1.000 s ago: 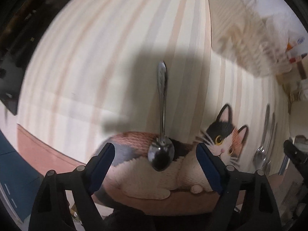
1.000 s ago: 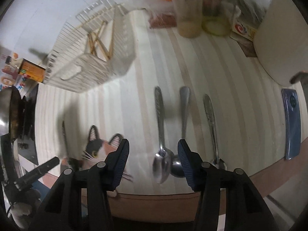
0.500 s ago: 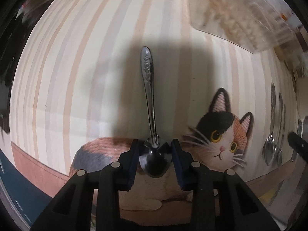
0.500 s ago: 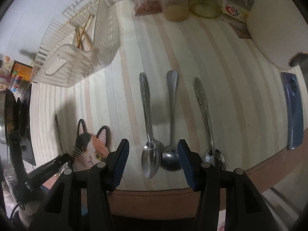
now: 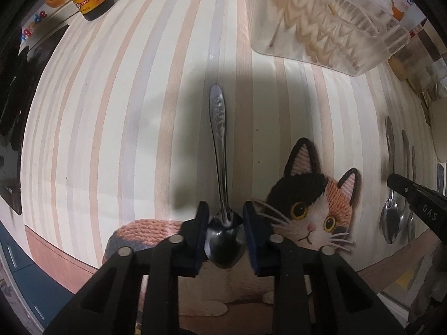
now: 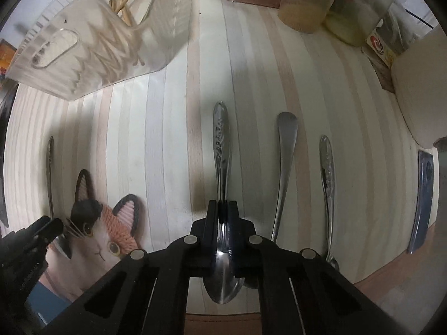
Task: Organize utensils
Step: 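Close the left gripper on a steel spoon handle while the right gripper grasps another spoon, then carry both spoons into the clear basket and open both grippers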
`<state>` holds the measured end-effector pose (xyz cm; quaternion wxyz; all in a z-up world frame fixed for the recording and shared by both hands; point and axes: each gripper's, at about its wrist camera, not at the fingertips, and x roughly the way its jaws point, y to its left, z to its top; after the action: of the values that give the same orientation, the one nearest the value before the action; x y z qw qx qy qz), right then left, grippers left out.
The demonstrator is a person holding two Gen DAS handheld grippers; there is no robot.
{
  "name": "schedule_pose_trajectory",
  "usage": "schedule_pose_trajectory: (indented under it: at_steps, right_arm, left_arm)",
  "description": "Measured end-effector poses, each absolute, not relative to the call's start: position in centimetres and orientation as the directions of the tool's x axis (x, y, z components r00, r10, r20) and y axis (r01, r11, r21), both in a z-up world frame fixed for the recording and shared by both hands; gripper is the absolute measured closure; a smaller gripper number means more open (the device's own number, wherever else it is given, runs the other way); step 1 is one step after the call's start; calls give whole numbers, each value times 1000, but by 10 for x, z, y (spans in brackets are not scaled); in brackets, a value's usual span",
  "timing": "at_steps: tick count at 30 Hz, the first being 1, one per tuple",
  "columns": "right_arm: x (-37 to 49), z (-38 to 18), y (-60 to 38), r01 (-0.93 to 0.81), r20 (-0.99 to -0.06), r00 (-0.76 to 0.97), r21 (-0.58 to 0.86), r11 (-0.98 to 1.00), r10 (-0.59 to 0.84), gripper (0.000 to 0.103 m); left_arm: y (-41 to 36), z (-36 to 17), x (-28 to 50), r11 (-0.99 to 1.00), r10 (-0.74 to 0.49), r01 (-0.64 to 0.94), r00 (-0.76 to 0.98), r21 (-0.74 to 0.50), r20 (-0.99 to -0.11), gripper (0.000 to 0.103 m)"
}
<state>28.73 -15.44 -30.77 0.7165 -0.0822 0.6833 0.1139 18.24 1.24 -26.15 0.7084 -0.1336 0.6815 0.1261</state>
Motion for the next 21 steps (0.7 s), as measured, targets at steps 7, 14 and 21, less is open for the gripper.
schedule_pose_trajectory:
  at_steps: [7,14,21]
  right_arm:
    - [280,-303,-161,-263,-994,39,93,960,107,99]
    - [280,-305,-162,-260,-992,30,107,960,119,99]
    - [290,-272,-198,-197,-970,46,224,954,237,102]
  left_arm:
    - [36,-268,188,917,-60,-394,24,-65,-998,94]
    - [54,-267,197,912,-72,-402,30,-78,-997,98]
    - [49,-256,201,932,-48,-355,65,-68,-997,99]
